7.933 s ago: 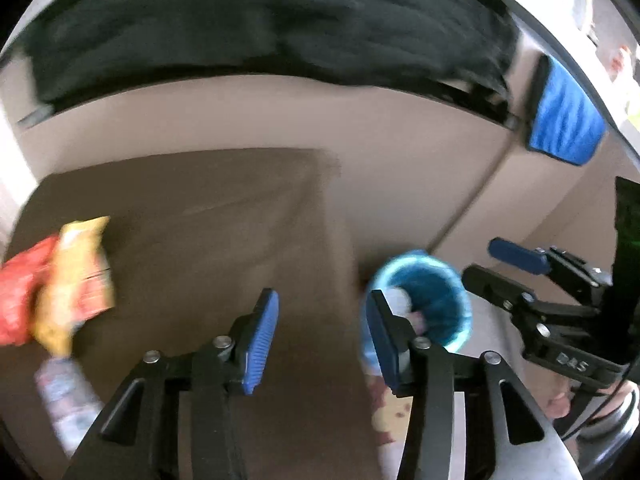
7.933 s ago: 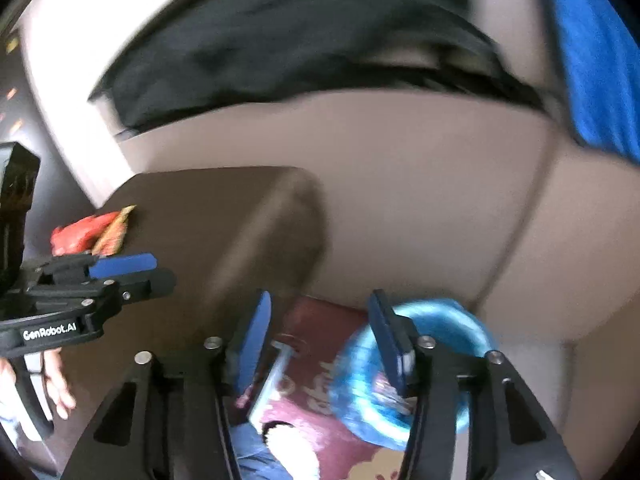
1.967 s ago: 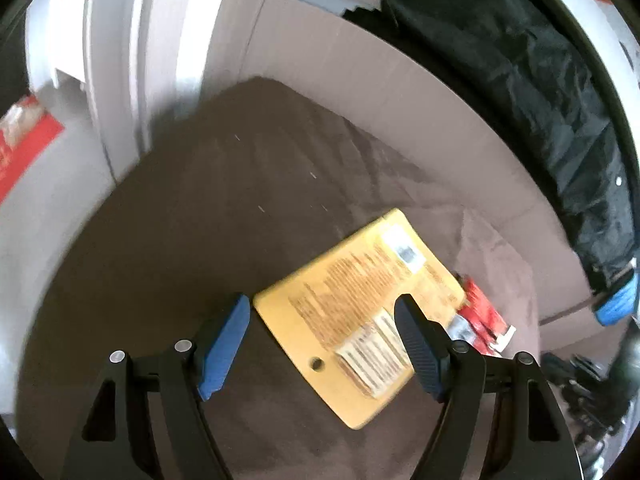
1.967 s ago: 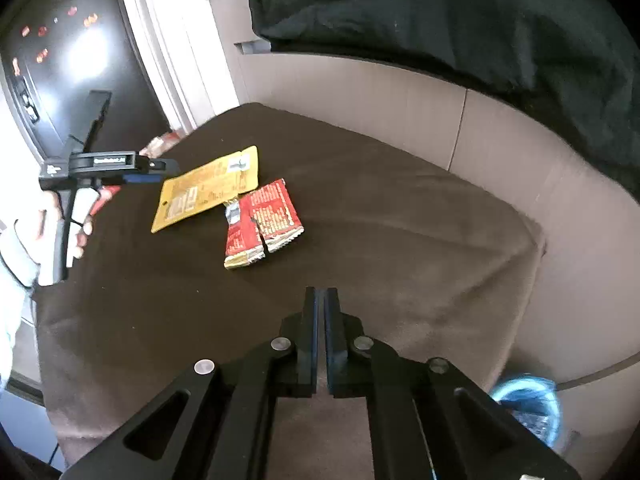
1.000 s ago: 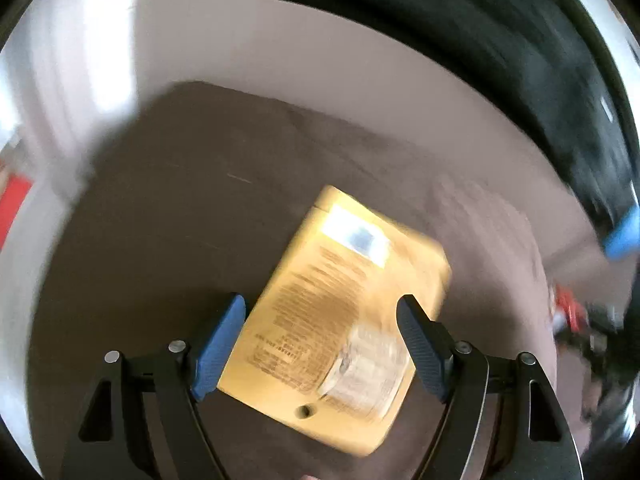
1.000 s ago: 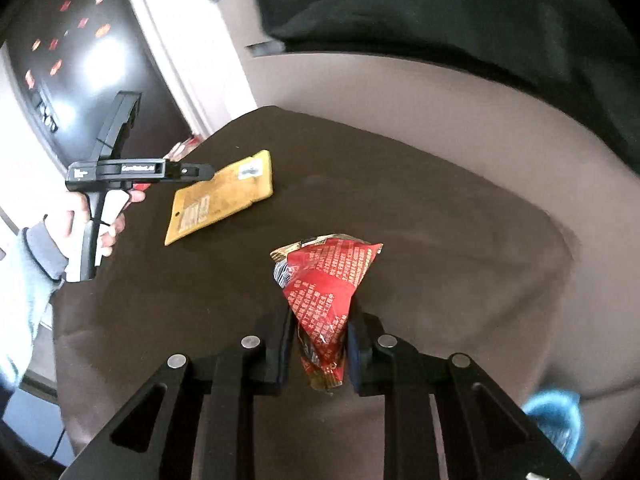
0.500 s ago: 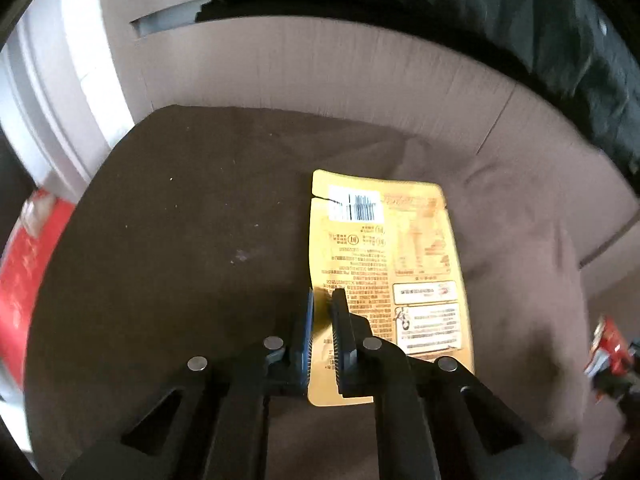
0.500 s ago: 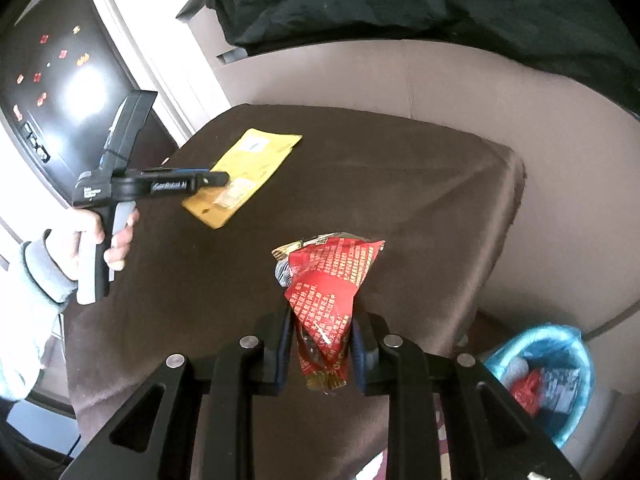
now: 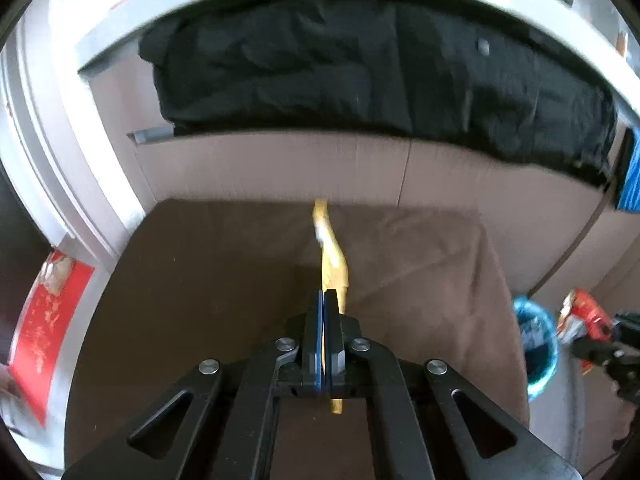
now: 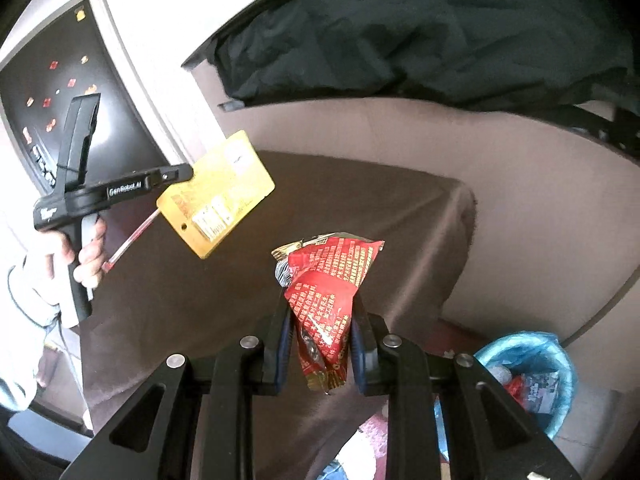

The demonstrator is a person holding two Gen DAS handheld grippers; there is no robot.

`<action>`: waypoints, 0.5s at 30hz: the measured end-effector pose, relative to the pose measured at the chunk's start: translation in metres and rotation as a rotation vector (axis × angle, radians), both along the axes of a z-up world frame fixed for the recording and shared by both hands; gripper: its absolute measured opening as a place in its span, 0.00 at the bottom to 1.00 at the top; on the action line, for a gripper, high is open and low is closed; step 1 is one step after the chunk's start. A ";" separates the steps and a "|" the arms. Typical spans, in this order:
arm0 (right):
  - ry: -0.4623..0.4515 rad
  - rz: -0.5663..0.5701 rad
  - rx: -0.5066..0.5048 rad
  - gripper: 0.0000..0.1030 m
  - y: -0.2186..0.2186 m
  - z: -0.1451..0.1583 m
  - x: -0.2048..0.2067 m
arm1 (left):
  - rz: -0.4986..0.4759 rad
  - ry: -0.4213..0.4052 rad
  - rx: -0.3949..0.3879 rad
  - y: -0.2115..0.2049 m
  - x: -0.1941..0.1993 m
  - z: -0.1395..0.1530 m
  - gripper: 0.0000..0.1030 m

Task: Collect trash
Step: 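Carry the yellow packet and red wrapper over the bin and open both tools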

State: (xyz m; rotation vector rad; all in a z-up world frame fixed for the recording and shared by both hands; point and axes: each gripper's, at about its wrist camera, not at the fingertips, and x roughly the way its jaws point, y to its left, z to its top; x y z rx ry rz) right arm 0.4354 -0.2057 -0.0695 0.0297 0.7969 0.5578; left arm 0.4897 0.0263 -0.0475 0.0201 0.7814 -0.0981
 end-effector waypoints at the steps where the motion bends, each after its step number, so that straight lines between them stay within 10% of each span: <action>1: 0.000 0.000 0.006 0.22 -0.001 0.001 -0.001 | -0.002 0.014 0.003 -0.002 0.002 -0.004 0.00; 7: -0.006 0.024 -0.001 0.22 0.004 0.002 -0.004 | -0.011 0.070 -0.052 -0.004 0.011 -0.025 0.01; 15: -0.013 0.003 -0.027 0.21 0.000 0.004 -0.003 | -0.050 -0.038 -0.083 -0.023 -0.009 0.019 0.00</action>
